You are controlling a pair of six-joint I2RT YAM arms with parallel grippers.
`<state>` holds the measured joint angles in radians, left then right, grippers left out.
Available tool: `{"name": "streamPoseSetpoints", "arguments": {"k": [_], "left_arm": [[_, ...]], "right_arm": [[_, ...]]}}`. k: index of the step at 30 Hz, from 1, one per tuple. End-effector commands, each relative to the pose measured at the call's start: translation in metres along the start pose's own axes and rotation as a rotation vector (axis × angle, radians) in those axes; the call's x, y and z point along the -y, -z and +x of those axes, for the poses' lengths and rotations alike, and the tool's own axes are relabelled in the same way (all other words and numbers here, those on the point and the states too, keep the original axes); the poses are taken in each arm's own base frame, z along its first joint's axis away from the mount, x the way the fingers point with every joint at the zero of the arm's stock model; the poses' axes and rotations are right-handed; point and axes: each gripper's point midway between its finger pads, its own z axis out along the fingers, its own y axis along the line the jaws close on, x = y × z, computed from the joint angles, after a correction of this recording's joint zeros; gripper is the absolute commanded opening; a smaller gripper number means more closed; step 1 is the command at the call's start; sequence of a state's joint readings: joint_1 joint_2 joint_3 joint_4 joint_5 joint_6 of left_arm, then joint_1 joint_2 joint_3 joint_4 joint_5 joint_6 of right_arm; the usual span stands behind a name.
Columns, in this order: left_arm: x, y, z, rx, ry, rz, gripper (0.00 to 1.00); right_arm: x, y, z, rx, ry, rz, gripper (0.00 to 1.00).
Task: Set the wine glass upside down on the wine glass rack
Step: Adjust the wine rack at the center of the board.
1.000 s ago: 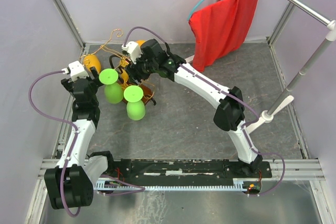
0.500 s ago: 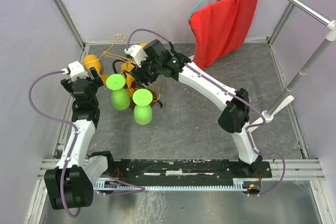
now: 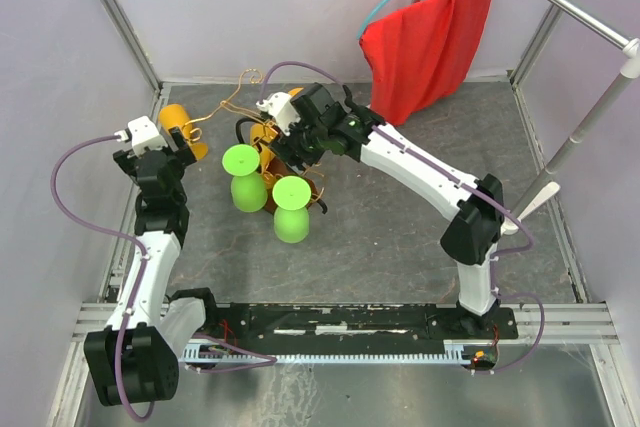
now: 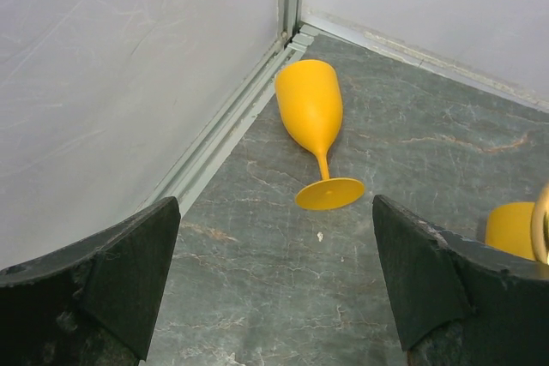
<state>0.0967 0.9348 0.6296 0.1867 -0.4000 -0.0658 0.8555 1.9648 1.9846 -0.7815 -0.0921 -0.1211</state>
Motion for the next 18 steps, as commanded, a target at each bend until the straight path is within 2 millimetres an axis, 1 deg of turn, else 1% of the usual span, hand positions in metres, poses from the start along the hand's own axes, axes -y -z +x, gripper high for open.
{"name": "streamPoseSetpoints", "arguments": {"k": [1,6,13,18], "left_arm": [[-0.003,0.005,-0.032,0.075,0.0,-0.004,0.99],[-0.003,0.007,-0.03,0.073,0.007,-0.005,0.99],[-0.003,0.009,-0.036,0.082,0.018,0.001,0.99],[-0.003,0.011,-0.036,0.084,0.026,0.004,0.99]], "right_arm": [[0.007,0.047,-0.009,0.032,-0.007,0.051,0.78],[0.01,0.062,0.004,-0.003,-0.009,0.077,0.78],[0.007,0.073,0.027,-0.037,-0.032,0.09,0.78],[0.006,0.081,0.036,-0.043,-0.04,0.099,0.78]]}}
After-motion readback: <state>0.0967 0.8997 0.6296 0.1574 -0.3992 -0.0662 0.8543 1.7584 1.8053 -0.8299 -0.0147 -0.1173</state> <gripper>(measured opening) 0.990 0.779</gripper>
